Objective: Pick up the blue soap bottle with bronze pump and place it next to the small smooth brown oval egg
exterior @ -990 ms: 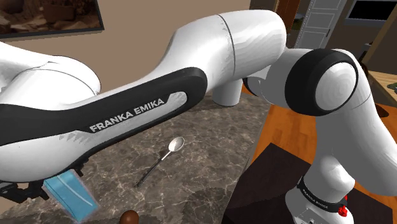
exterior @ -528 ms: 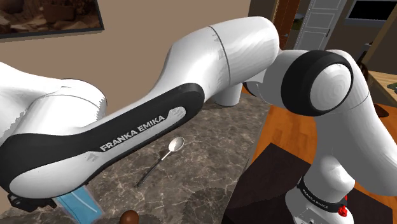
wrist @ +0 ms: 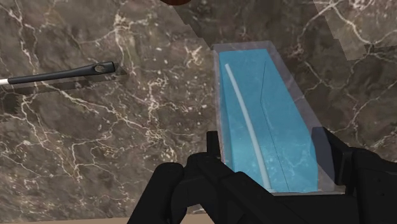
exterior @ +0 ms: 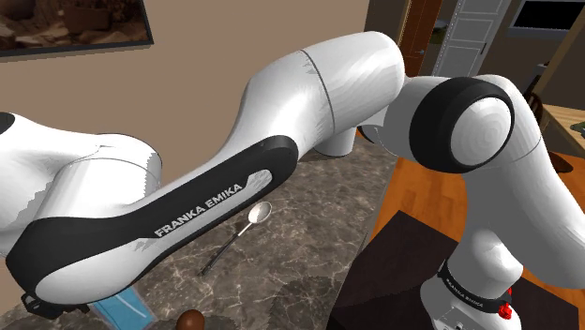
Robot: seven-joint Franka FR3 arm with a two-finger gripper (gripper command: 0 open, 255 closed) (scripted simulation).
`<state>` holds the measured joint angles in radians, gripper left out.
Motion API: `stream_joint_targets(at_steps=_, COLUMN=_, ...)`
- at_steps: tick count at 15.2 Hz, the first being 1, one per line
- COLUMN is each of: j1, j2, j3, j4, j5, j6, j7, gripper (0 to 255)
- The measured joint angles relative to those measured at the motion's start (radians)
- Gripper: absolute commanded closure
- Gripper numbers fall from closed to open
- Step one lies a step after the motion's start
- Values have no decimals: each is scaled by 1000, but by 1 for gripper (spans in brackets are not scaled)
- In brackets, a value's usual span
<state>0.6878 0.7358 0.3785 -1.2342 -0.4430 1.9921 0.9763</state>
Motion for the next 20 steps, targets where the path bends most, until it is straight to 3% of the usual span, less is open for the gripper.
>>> stream_joint_targets(at_steps=2, j1=0, j2=0, j3=0, j4=0, j5=0, j6=0, j7=0, gripper=255)
stream_joint_targets(at_steps=3, j1=0, j2=0, j3=0, j4=0, j5=0, j6=0, j7=0, gripper=0)
stream_joint_targets(at_steps=9, j1=0, j2=0, j3=0, j4=0, j5=0, j6=0, j7=0, gripper=0)
stream_joint_targets(at_steps=14, j1=1, j2=-50, j3=13, j4=30, j5=19, j6=-75, j7=-15, gripper=0)
stream_joint_targets(at_steps=20, j1=8, j2=-47, j3=14, j4=46, j5=19, j6=-91, j7=-13, gripper=0)
